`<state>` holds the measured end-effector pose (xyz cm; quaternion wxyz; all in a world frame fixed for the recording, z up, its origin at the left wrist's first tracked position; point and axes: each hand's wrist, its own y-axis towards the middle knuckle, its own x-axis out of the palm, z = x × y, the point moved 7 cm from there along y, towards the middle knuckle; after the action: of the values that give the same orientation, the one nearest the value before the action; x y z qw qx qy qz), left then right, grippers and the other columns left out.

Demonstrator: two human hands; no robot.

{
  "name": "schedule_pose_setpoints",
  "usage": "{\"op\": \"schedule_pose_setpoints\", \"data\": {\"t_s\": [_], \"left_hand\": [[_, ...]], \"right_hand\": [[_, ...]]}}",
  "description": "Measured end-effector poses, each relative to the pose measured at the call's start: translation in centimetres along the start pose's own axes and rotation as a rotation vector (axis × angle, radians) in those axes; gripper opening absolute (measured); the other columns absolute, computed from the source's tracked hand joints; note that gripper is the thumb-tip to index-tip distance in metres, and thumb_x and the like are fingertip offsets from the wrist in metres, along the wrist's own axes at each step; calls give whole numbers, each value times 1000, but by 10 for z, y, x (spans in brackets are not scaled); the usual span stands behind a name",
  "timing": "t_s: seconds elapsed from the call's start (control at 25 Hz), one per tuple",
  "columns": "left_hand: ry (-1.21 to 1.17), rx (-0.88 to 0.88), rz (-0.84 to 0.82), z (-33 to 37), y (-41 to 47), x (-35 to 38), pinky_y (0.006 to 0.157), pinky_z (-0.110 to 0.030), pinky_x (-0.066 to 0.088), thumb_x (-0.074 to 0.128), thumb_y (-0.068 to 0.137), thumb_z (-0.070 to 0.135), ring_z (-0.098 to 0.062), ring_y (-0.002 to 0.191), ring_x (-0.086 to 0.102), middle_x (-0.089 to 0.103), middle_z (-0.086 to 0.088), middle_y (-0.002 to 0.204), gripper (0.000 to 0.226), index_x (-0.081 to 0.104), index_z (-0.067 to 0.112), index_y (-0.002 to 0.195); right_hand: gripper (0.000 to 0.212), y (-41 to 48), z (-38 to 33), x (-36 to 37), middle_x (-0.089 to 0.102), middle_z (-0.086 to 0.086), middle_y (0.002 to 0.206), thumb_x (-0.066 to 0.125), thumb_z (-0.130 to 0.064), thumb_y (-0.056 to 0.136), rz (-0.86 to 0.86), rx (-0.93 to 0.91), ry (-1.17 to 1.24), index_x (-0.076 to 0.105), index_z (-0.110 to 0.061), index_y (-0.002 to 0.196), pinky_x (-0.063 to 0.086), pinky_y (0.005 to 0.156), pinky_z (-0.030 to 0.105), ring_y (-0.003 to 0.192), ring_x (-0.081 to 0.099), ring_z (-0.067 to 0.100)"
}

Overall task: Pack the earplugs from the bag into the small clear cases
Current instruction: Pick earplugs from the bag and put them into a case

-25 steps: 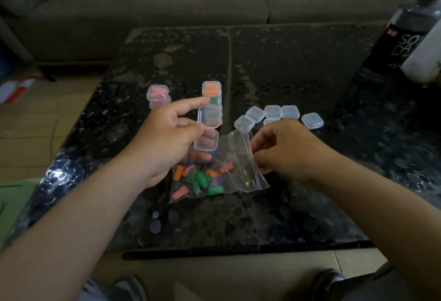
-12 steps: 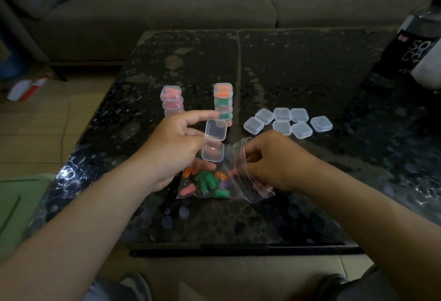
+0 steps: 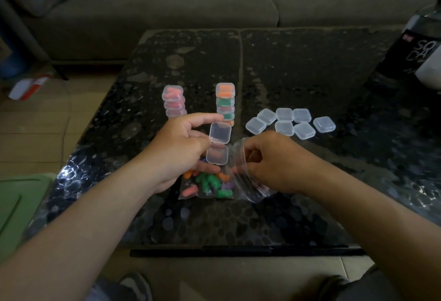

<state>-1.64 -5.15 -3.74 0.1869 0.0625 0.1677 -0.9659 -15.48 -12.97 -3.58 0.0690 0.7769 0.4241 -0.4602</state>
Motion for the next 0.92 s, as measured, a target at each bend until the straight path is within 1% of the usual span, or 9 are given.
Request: {"op": "schedule_pose_setpoints", "data": {"t_s": [0.12,0.16,0.24,0.32,0.48,0.6,0.72,0.84,0.92], "left_hand": [[-6,-14,-4,0,0,1,64,-33,61,56,99,-5,-24,87,78,79,-10,96,46,68,29,128],[-9,-17,-7,-1,0,1,63,-32,61,56,99,-5,-24,87,78,79,-11,96,45,68,29,128],[-9,-18,-11,0,-1,1,63,-33,61,56,99,-5,-23,87,78,79,-11,94,45,67,29,128],[-16,-7,-12,1,-2,0,64,-34,62,55,99,-5,-24,88,78,79,-13,94,45,67,28,127],[-122,25,-34,8,-6,3,67,-37,62,56,100,-3,-26,92,78,79,-13,98,42,67,27,128],[-220,30,-78,12,-9,9,65,-39,63,57,98,-4,-27,91,78,79,-17,101,42,66,22,131],[-268,18,-117,13,-10,15,72,-45,64,56,97,-5,-31,97,77,77,-20,105,45,63,20,134],[-279,11,-128,14,-10,15,80,-50,64,56,97,-3,-32,100,77,76,-22,108,46,63,21,135],[-286,6,-127,14,-11,15,84,-53,63,57,97,-4,-32,98,77,77,-22,107,46,63,21,135]], "right_hand": [[6,-4,0,-7,69,-7,81,68,-21,93,35,1,14,68,-25,88,55,61,26,73,65,8],[6,-5,0,-10,69,-7,81,69,-22,93,53,2,15,68,-25,88,56,63,26,73,65,8],[7,-7,1,-17,68,-9,82,71,-23,92,98,3,22,67,-27,87,55,62,22,74,64,5],[9,-9,0,-24,67,-12,85,73,-22,90,180,-5,61,67,-30,89,56,66,21,78,64,4],[12,-18,-5,-39,65,-9,92,67,-13,90,424,-91,115,69,-25,93,59,74,30,82,63,7],[12,-25,-16,-42,60,-6,92,64,-11,90,517,-208,90,68,-21,95,56,73,35,82,59,9],[19,-28,-27,-38,64,-8,93,64,-8,90,520,-312,92,67,-22,103,55,73,29,84,61,8],[27,-28,-31,-30,65,-15,98,66,-12,93,457,-329,107,63,-28,115,55,77,19,89,63,0],[31,-28,-32,-29,66,-16,101,68,-14,93,458,-334,98,61,-28,119,56,77,16,92,64,-1]]}}
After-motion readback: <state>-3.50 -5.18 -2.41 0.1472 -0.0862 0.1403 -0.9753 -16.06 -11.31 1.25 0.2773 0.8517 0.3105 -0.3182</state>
